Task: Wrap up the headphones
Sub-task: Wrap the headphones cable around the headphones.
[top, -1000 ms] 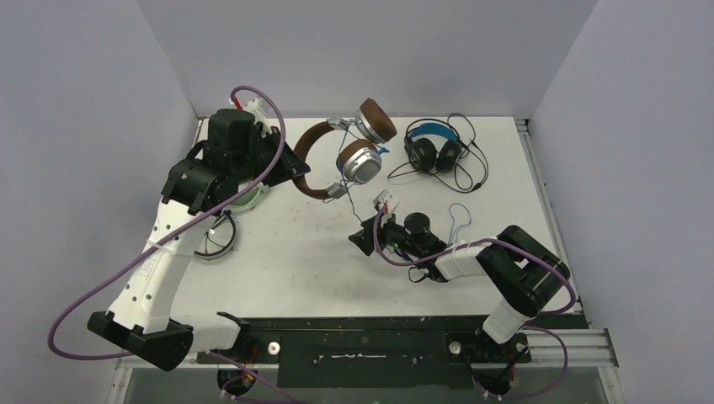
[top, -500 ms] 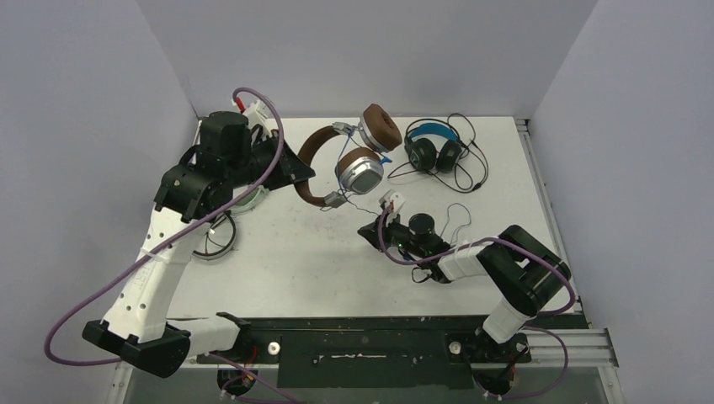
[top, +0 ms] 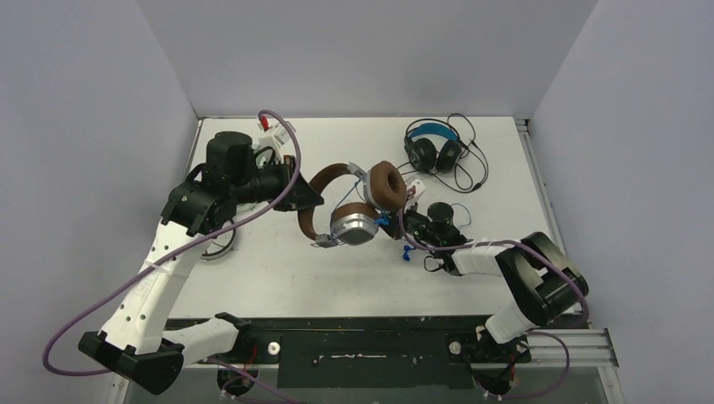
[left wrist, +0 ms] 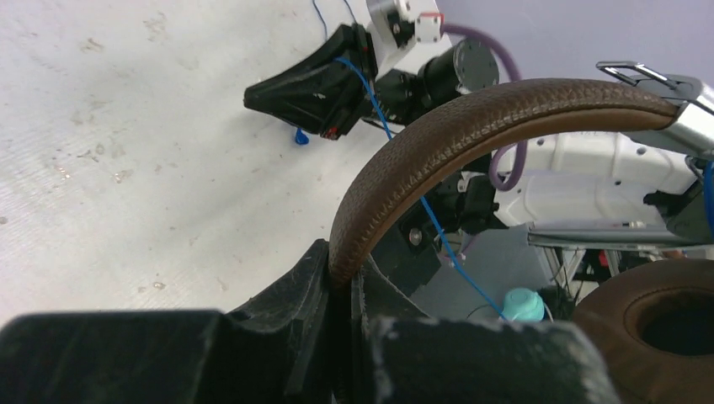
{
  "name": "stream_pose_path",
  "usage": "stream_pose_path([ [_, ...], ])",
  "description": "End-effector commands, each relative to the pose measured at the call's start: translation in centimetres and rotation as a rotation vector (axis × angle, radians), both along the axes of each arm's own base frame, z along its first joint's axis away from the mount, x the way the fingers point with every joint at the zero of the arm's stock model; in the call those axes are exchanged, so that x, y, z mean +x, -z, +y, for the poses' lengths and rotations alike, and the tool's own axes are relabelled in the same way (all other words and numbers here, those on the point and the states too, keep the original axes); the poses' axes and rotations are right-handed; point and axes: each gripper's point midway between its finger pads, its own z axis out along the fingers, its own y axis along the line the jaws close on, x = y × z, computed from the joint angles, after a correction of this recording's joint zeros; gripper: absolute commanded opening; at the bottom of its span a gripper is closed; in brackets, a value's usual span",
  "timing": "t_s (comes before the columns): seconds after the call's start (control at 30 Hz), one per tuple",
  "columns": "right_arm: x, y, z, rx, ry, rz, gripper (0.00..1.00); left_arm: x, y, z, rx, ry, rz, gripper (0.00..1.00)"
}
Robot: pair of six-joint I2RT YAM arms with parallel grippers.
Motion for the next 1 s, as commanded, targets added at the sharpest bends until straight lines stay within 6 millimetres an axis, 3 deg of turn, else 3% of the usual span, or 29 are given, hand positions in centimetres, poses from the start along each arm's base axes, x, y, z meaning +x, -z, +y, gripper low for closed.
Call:
stream_pose_path([
  [0.0,0.9,-4.9,0.3,0.035,-0.02,-0.066,0.0,-0.9,-1.5,-1.5,-0.056,0.181,-0.145,0.0],
  [0.13,1.4,-6.9,-0.6,0.031,0.028,-0.059,0.0,0.2,0.5,-0.7,0.03,0.14,-0.178,0.0],
  [0.3,3.3,-7.3,-3.5,0.01,0.156,0.003,0.0,0.8,1.1,-0.2,0.059,0.094,-0.231,0.0],
  [0.43,4.6,-6.9,-5.3,0.029,0.204,0.068,0.0,-0.5,-0.1,-0.9,-0.001,0.151,-0.276,0.0],
  [0.7,5.8,-7.1,-7.2,0.103,0.22,0.138,0.0,-3.3,0.4,-1.5,0.028,0.239,-0.351,0.0],
  [0.97,6.2,-9.6,-7.1,0.099,0.183,0.137,0.0,-4.2,3.2,-1.4,0.149,0.273,-0.399,0.0],
])
